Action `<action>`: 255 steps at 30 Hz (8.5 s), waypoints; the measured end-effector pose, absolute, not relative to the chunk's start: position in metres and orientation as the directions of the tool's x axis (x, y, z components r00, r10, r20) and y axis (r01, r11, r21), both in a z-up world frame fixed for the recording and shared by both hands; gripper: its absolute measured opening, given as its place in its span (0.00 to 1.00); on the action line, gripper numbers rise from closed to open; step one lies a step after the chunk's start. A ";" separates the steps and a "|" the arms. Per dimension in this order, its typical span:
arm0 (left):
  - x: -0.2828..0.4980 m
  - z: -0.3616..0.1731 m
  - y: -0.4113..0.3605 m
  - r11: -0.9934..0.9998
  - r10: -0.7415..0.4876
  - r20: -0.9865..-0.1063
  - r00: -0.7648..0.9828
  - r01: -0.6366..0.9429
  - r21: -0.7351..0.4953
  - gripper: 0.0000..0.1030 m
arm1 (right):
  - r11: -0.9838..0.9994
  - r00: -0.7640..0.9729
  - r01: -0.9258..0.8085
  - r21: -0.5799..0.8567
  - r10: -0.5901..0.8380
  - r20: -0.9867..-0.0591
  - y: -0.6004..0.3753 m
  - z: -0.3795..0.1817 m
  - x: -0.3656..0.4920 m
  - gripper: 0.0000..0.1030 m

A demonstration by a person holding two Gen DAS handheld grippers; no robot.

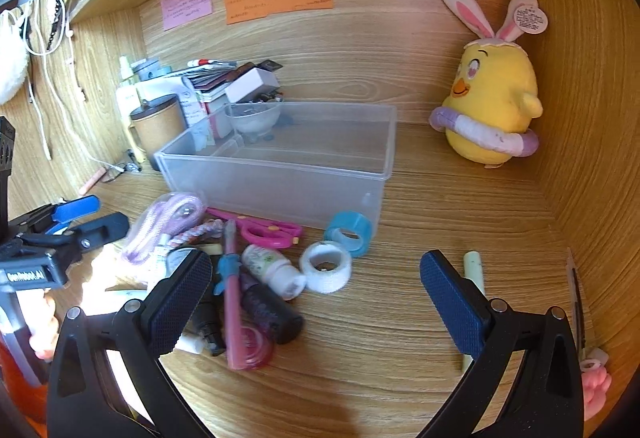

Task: Organize objects
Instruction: 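Grasp the bagged pink rope with the left gripper while the right grasps the pale green tube, then lower the pink rope and green tube into the clear box, opening both grippers, then grasp the small teal jar with the left gripper while the right grasps the white tape roll, then drop the teal jar and white tape roll into the clear box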

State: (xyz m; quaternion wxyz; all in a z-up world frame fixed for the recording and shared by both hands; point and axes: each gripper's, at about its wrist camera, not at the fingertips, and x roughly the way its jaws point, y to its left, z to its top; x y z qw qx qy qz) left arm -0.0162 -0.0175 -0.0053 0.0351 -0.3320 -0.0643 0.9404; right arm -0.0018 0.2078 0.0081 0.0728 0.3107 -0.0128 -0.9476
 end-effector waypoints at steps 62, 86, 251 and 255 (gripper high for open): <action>-0.029 -0.026 -0.063 -0.987 0.151 -0.749 -0.646 -0.137 -0.081 0.48 | -0.987 -0.740 0.128 0.093 -0.158 -0.654 0.248 0.009 -0.022 0.14; -0.072 0.060 -0.036 -0.983 0.182 -0.563 -0.806 -0.159 -0.090 0.48 | -0.982 -0.854 0.178 0.059 -0.184 -0.487 0.224 0.081 -0.066 0.14; -0.116 0.038 -0.006 -0.985 0.165 -0.668 -0.725 -0.160 -0.069 0.75 | -0.973 -0.749 0.229 -0.032 -0.155 -0.644 0.194 0.030 -0.110 0.50; -0.093 0.033 -0.003 -0.989 0.125 -0.675 -0.727 -0.148 -0.023 0.90 | -0.971 -0.763 0.237 -0.034 -0.164 -0.626 0.195 0.034 -0.092 0.52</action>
